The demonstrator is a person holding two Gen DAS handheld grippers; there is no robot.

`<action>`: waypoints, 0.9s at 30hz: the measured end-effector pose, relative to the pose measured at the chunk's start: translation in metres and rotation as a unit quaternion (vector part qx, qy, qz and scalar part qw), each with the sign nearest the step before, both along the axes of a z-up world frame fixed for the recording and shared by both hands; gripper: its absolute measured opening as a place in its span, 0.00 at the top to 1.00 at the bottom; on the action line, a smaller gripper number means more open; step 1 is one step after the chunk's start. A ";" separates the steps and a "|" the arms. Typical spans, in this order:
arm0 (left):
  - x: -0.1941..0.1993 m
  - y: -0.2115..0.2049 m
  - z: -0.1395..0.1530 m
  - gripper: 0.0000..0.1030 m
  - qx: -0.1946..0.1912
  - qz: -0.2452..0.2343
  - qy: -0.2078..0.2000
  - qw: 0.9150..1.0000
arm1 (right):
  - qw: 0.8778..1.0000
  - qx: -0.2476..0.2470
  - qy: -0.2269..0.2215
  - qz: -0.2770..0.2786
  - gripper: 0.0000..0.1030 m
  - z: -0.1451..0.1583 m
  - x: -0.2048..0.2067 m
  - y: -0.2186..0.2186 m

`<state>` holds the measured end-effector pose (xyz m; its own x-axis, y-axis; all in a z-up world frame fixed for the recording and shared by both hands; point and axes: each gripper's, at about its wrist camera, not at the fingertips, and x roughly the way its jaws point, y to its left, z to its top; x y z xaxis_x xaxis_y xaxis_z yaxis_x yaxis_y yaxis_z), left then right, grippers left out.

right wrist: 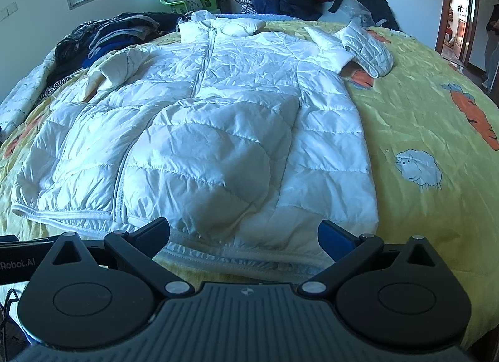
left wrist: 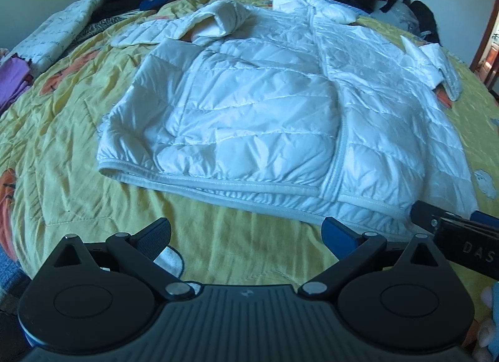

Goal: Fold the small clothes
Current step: 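Grasp the jacket sleeve cuff with the right gripper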

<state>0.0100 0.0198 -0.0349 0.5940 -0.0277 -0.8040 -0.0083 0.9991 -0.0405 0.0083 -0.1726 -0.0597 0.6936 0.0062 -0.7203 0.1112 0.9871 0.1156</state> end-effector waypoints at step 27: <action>0.220 0.027 0.040 0.00 -0.063 0.002 -0.143 0.988 | 0.983 0.082 -0.069 0.151 0.00 0.099 0.324 -0.056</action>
<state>0.2299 0.0468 0.0049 0.7969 -0.1130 -0.5934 0.0169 0.9861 -0.1650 0.3319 -0.2283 0.0392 0.7330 0.3361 -0.5914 -0.2128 0.9391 0.2699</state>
